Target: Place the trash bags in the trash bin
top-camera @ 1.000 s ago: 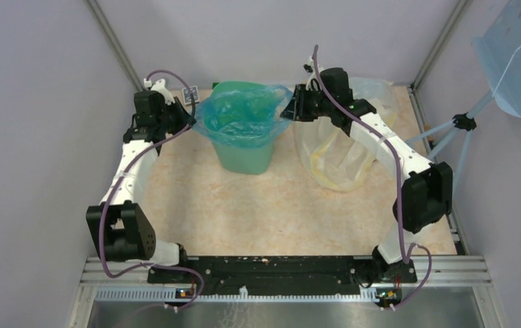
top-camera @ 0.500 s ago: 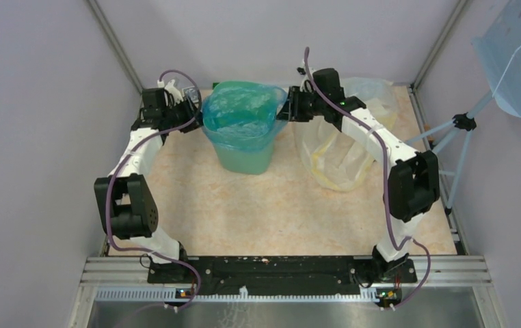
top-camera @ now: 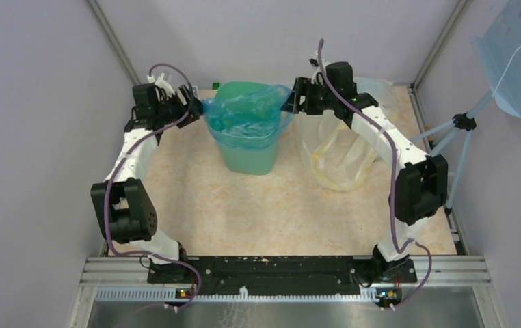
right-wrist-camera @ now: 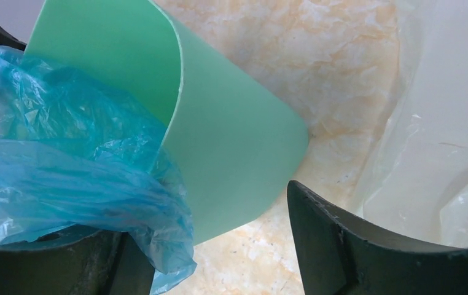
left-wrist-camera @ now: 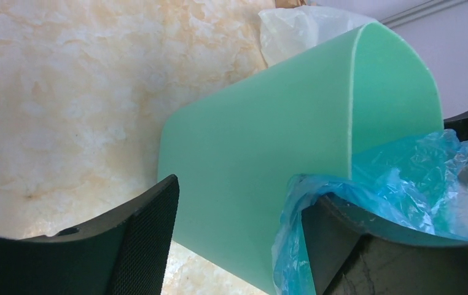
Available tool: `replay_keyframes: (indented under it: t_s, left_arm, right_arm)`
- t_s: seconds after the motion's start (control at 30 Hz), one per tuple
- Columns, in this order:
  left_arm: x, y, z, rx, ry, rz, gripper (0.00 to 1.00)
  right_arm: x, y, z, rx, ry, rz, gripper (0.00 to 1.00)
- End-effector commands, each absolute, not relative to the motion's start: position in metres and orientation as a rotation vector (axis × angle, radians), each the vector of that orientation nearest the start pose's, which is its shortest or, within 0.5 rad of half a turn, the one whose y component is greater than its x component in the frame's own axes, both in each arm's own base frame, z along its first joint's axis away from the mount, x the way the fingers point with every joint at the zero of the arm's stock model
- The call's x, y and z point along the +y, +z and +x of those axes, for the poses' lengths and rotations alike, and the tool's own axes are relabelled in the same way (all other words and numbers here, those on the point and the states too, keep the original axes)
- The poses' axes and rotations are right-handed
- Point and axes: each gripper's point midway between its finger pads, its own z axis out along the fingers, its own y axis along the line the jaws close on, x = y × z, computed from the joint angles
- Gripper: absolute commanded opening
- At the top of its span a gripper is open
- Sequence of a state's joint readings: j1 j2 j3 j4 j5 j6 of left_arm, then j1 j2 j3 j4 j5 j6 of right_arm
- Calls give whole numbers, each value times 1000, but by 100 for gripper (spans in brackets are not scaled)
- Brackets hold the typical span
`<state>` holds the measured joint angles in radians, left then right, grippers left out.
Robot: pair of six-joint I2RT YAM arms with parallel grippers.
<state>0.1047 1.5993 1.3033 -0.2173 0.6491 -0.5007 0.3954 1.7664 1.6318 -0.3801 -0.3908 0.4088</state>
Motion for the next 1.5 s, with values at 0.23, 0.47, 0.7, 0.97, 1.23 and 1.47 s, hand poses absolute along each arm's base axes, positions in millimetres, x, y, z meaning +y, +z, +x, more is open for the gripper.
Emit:
replay_keyframes:
  t_s: [0.23, 0.47, 0.7, 0.97, 1.23, 1.47]
  left_arm:
    - [-54, 268, 404, 1981, -782, -191, 89]
    - [-56, 296, 381, 1928, -710, -16, 94]
    - [-95, 356, 356, 1582, -797, 434, 99]
    - [-101, 380, 365, 1405, -727, 657, 99]
    - [-120, 375, 364, 1340, -883, 872, 99]
    - [-146, 368, 368, 1276, -901, 975, 96]
  right_arm:
    - [254, 339, 397, 1880, 845, -412, 81]
    - [254, 353, 383, 1822, 812, -595, 81]
    - [273, 387, 373, 1612, 867, -834, 79]
    - [292, 389, 382, 1571, 927, -988, 77]
    - [306, 389, 375, 1551, 1046, -1111, 72]
    - [311, 378, 374, 1555, 1106, -1136, 59]
